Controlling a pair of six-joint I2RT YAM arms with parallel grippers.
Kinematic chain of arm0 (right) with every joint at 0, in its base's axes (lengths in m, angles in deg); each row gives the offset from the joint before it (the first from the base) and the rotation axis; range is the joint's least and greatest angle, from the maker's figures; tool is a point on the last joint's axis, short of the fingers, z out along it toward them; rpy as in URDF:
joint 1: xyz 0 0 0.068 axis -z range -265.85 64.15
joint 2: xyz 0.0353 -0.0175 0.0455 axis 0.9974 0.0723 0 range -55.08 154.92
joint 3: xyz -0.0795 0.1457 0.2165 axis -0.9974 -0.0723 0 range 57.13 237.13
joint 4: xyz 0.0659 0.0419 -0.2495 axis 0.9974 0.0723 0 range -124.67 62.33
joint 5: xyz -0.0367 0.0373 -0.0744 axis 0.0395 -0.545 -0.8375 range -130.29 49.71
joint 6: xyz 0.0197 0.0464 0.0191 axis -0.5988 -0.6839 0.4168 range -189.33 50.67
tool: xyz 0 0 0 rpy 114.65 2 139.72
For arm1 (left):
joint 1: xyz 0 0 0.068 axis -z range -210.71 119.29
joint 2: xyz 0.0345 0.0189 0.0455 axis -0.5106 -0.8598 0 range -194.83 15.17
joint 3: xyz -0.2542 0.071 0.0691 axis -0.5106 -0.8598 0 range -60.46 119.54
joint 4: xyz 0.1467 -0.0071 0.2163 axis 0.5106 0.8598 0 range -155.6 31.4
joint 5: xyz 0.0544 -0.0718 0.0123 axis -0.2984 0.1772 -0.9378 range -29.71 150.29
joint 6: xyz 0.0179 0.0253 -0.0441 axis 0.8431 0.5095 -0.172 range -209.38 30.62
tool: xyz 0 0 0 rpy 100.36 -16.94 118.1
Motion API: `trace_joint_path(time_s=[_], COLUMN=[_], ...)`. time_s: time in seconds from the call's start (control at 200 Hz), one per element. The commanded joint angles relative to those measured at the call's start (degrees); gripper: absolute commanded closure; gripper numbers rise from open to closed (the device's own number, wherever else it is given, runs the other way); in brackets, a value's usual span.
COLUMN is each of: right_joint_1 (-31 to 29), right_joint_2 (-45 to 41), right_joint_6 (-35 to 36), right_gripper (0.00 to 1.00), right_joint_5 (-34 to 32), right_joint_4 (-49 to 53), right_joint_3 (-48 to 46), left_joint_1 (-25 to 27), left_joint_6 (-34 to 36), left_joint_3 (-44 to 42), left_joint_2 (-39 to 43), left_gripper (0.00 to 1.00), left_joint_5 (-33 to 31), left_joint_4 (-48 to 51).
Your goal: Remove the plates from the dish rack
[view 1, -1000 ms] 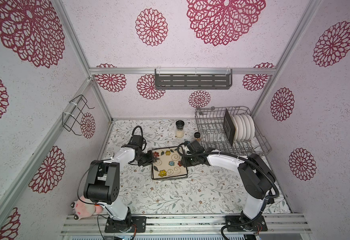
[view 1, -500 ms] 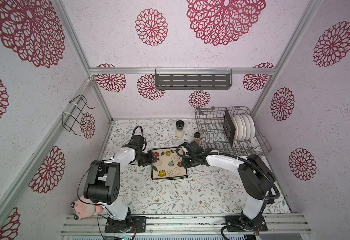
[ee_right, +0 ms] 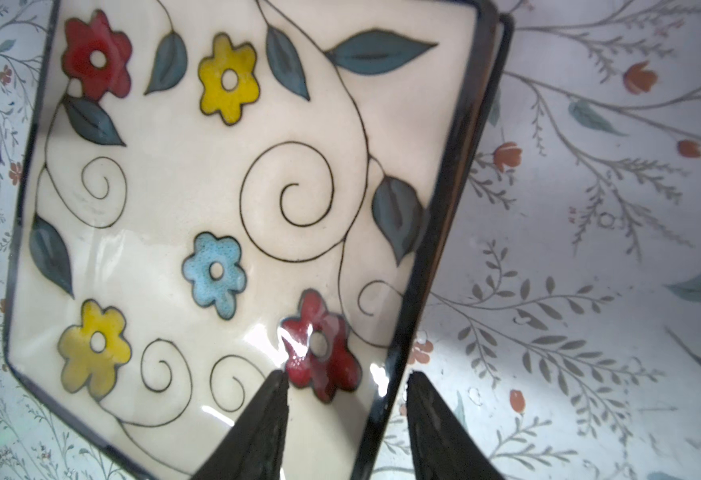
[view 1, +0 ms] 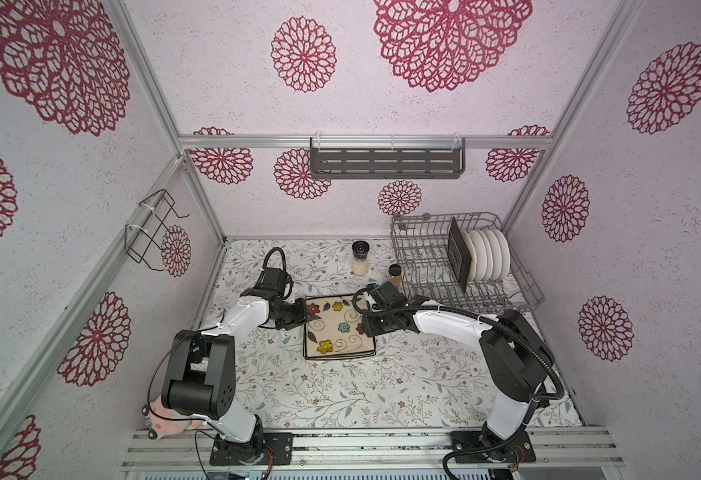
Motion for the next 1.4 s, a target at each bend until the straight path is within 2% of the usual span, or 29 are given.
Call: trace_joint_path(time_s=[0.0,0.225,0.4,0.525,0.71,0.756,0.806,0.946,1.036,1.396], right_joint_1=[-0.3,-0.4,-1.1,-1.5,-1.5,-1.5,-1.5,-1.6,-1.5,2.0], right_joint_2=[-4.8,-8.3,-11.6,-15.7,-21.5,-23.3,-25.9,-33.9,-38.2,-57.9], right_joint_6=[1.0,3.4,6.9,10.0,14.3,13.6,12.9,17.0,18.8,29.9], right_gripper=[0.43,0.26,0.01,0.01,0.01,0.01,0.01,0.01,0.01,0.01], right_joint_5=[-3.0,-4.6,-6.7,-10.4,-16.9,-20.5,-23.5,-28.1,-32.1,-36.0], right_joint_4=[1.2,2.2,3.6,3.5,3.5,3.1,1.5,-3.9,-4.9,-20.1], right_joint_3=[0.8,0.5,1.0,0.2,-0.8,-1.3,-2.8,-7.7,-10.1,-26.1], left_joint_1=[0.4,0.4,0.4,0.5,0.6,0.5,0.6,0.3,0.3,0.3], left_joint_6=[1.6,1.8,2.0,2.2,4.1,4.7,5.6,7.7,9.1,12.9], left_joint_3=[1.4,1.7,1.5,1.4,2.1,2.3,2.3,2.1,0.9,-8.4], left_joint_2=[3.1,7.5,11.6,15.2,22.6,24.9,27.4,34.7,39.5,58.4], left_gripper=[0.62,0.61,0.56,0.51,0.51,0.5,0.49,0.45,0.39,0.11], left_joint_5=[0.2,-0.4,-0.8,-1.0,-0.2,-0.1,-0.2,-2.4,-3.4,-7.6], left_joint_4=[0.6,1.6,2.4,2.9,5.3,5.8,6.6,8.2,7.8,2.6])
